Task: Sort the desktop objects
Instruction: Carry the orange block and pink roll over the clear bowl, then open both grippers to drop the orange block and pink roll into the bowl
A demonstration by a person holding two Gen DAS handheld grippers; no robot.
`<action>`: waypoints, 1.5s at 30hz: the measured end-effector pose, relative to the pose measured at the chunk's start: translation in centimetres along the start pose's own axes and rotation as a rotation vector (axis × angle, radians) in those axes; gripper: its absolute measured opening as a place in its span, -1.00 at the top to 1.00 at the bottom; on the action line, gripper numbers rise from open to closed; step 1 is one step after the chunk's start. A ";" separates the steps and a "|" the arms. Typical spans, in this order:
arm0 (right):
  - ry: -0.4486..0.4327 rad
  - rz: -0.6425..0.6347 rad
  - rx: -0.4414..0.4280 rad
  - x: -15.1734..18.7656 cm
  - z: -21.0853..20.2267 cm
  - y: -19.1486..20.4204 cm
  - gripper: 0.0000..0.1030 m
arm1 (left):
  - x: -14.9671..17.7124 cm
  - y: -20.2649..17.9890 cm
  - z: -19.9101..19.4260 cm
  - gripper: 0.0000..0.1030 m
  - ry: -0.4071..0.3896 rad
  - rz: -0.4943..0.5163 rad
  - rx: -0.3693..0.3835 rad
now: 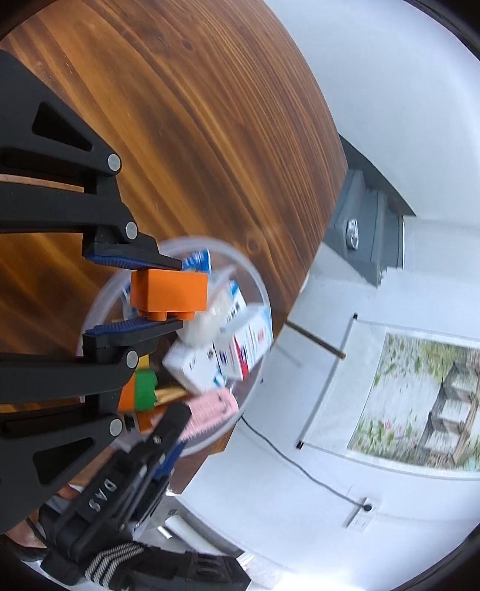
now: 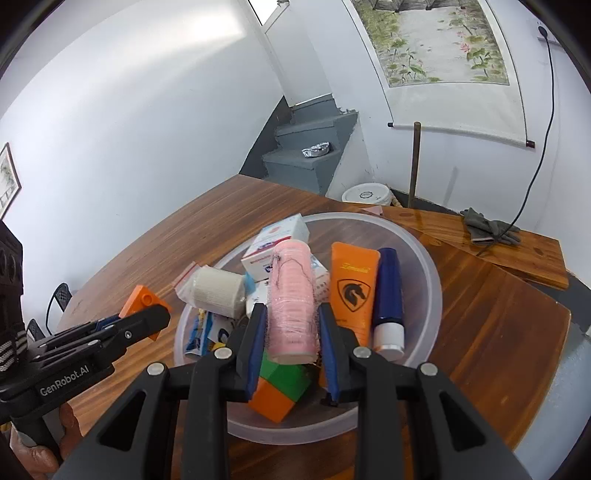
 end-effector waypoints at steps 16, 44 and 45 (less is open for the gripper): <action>0.033 -0.043 0.005 0.8 -0.6 -1.5 0.38 | 0.9 -4.7 2.4 0.49 0.066 0.066 0.142; -0.023 -0.124 0.147 0.7 -5.5 -0.6 -1.00 | -0.7 0.1 -3.7 -0.61 -0.130 -0.020 -0.109; -0.029 -0.146 0.177 0.8 -6.1 -0.4 -1.00 | -0.7 -0.2 -4.0 -0.61 -0.140 -0.007 -0.121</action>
Point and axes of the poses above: each gripper's, at about its wrist camera, not at the fingertips, and z roughly the way its jaws point, y to its left, x to its underside, the point moved 9 cm from there along z, roughly the way its jaws point, and after that the axes turned 13 degrees about -x, right-handed, at the moved point
